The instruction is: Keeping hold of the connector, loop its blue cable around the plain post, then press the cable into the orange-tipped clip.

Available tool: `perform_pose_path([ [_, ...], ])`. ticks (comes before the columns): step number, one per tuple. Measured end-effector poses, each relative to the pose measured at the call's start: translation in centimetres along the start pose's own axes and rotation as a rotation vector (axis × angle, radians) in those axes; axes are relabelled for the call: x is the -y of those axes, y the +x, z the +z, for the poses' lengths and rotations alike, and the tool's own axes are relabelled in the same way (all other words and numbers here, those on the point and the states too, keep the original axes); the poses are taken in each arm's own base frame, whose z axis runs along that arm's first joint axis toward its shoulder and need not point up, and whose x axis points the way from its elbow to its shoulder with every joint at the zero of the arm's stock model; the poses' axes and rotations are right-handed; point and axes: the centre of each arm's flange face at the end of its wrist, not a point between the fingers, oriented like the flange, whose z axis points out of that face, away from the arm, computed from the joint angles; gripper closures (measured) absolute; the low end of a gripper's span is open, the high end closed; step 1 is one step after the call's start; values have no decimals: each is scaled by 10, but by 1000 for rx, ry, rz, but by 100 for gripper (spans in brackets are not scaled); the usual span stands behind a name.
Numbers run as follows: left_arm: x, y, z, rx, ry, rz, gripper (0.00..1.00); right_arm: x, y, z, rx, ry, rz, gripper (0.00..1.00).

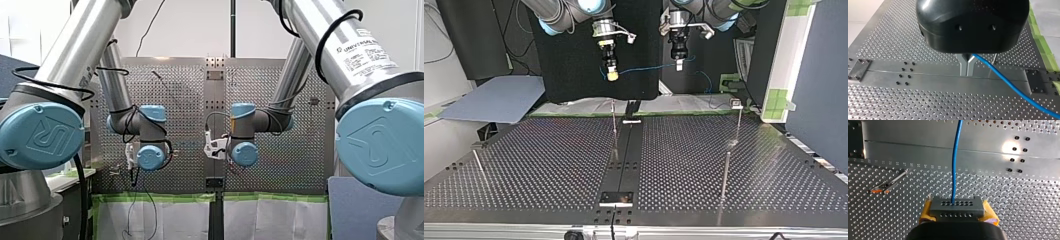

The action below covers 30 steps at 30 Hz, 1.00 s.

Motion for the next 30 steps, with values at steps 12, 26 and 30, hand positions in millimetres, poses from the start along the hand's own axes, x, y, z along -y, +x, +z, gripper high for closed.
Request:
perform_pose_path([
  [12,0,0,0,0,0,0,100,0,0,0,0,0,0,100],
  [26,0,0,0,0,0,0,100,0,0,0,0,0,0,100],
  [30,0,0,0,0,0,0,94,0,0,0,0,0,0,100],
])
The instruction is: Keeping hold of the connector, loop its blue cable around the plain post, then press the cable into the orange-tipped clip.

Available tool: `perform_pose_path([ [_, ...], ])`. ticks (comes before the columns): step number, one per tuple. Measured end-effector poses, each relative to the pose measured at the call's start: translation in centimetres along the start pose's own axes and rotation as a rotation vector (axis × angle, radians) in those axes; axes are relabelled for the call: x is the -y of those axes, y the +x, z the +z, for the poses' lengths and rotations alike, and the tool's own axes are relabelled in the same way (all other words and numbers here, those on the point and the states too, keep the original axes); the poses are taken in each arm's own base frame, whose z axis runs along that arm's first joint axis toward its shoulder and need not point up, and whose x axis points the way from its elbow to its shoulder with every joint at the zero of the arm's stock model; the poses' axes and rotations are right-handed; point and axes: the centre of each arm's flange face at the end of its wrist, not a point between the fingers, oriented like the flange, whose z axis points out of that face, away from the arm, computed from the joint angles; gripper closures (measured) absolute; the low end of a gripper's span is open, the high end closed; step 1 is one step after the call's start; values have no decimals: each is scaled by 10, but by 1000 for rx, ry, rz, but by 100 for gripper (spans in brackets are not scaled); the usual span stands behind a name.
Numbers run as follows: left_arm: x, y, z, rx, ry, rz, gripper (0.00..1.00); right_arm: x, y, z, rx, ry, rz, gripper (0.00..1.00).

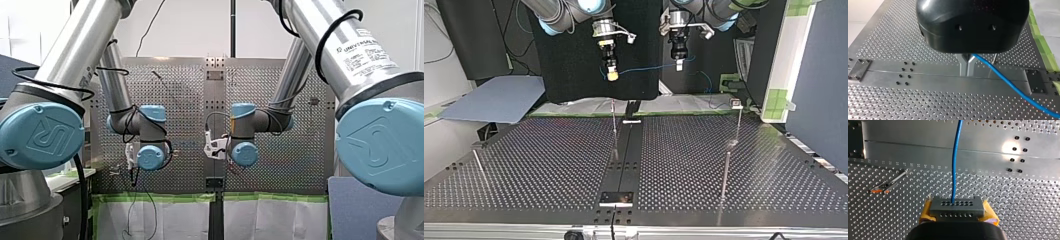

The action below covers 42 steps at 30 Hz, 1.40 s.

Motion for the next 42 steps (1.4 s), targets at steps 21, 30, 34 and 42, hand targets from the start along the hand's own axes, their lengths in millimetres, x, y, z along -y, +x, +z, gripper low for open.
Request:
perform_pose_path([
  [21,0,0,0,0,0,0,100,0,0,0,0,0,0,100],
  [30,0,0,0,0,0,0,100,0,0,0,0,0,0,100],
  [34,0,0,0,0,0,0,100,0,0,0,0,0,0,100],
  [42,0,0,0,0,0,0,100,0,0,0,0,0,0,100],
])
